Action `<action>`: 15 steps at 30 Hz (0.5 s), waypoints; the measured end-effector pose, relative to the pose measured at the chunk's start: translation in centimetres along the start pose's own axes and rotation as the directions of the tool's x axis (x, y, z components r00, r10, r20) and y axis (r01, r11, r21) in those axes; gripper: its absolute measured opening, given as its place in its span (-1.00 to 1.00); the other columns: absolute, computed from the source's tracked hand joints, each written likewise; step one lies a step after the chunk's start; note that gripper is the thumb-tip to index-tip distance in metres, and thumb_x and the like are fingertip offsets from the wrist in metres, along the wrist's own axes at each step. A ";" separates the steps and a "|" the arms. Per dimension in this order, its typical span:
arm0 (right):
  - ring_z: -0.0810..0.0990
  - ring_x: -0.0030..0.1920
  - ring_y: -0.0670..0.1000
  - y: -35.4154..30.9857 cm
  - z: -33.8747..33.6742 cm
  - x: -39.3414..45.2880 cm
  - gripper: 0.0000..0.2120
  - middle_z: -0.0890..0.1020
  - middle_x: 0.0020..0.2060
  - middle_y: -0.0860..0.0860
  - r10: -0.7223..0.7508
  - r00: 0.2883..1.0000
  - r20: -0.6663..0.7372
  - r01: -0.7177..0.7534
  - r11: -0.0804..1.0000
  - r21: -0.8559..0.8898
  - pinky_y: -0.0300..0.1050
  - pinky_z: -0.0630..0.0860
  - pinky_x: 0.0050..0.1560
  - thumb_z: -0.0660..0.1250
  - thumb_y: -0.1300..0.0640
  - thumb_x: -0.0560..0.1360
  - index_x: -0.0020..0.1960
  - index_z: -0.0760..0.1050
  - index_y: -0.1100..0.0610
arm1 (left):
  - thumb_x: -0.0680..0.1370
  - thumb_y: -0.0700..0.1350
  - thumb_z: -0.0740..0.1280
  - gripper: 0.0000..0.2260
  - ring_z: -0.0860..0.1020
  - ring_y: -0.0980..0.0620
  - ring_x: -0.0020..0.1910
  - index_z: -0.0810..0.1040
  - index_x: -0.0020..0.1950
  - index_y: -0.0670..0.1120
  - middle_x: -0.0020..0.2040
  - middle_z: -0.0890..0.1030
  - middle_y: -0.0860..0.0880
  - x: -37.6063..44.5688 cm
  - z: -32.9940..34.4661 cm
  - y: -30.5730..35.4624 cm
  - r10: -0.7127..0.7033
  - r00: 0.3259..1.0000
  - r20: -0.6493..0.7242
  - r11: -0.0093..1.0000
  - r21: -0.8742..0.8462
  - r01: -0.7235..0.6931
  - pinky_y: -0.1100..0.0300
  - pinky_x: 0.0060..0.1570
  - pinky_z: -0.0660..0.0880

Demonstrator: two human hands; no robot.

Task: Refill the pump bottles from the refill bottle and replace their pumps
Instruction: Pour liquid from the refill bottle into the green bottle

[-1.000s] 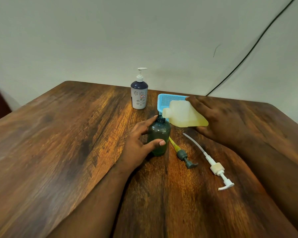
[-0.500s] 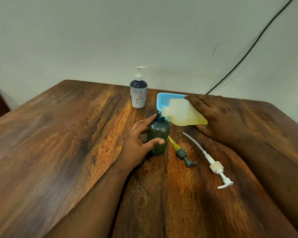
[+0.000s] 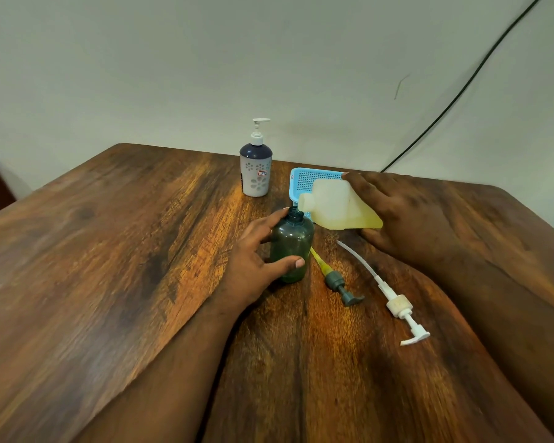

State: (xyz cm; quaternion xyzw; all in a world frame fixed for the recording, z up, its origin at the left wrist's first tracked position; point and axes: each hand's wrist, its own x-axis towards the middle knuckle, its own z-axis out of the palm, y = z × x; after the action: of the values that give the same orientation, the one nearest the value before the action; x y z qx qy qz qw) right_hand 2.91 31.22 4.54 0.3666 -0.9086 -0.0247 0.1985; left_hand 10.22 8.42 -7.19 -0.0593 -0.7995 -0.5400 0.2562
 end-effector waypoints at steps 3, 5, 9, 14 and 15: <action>0.31 0.42 0.19 -0.2 -0.1 -0.1 -0.23 0.32 0.46 0.13 0.007 1.000 0.003 -0.007 1.000 -0.007 0.22 0.31 0.37 0.36 -0.08 0.49 0.56 0.05 0.02 | 0.37 -0.15 0.60 -0.24 0.38 0.56 0.17 0.29 0.32 0.43 0.26 0.35 0.34 0.0 0.1 0.0 0.009 1.000 -0.009 1.000 -0.015 -0.009 0.62 -0.06 0.40; 0.31 0.43 0.19 -0.2 -0.2 -0.1 -0.24 0.31 0.47 0.13 0.001 1.000 0.001 -0.001 1.000 -0.022 0.22 0.30 0.38 0.34 -0.09 0.49 0.56 0.04 0.02 | 0.37 -0.15 0.60 -0.24 0.38 0.57 0.16 0.29 0.32 0.43 0.25 0.35 0.34 0.0 0.1 0.0 0.012 1.000 -0.007 1.000 -0.020 -0.012 0.62 -0.07 0.40; 0.28 0.44 0.18 -0.4 -0.5 -0.1 -0.24 0.29 0.48 0.12 0.006 1.000 0.009 -0.005 1.000 -0.027 0.20 0.27 0.40 0.33 -0.09 0.51 0.56 0.01 0.01 | 0.36 -0.12 0.60 -0.23 0.39 0.55 0.18 0.28 0.30 0.49 0.26 0.35 0.35 0.0 0.0 -0.2 0.005 1.000 -0.005 1.000 -0.013 -0.005 0.57 -0.02 0.44; 0.28 0.44 0.17 -0.5 -0.4 -0.2 -0.23 0.28 0.48 0.11 0.012 1.000 0.010 -0.012 1.000 -0.015 0.17 0.26 0.42 0.33 -0.09 0.51 0.56 0.00 0.01 | 0.35 -0.05 0.60 -0.21 0.39 0.53 0.19 0.25 0.25 0.63 0.26 0.36 0.38 0.0 0.0 -0.4 0.005 1.000 -0.007 1.000 0.029 -0.005 0.55 0.01 0.43; 0.28 0.44 0.17 -0.5 -0.4 -0.2 -0.23 0.28 0.48 0.11 0.011 1.000 0.008 -0.011 1.000 -0.020 0.17 0.26 0.42 0.33 -0.10 0.51 0.56 0.00 0.00 | 0.35 -0.04 0.60 -0.21 0.39 0.52 0.20 0.25 0.26 0.62 0.26 0.37 0.38 0.0 0.0 -0.4 0.004 1.000 -0.010 0.999 0.033 -0.003 0.55 0.02 0.43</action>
State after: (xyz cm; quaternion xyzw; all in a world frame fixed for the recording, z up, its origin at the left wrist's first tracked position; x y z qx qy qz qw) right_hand 3.56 31.02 4.73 0.3594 -0.9111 -0.0339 0.1988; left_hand 10.05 8.28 -7.53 -0.0538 -0.8068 -0.5268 0.2620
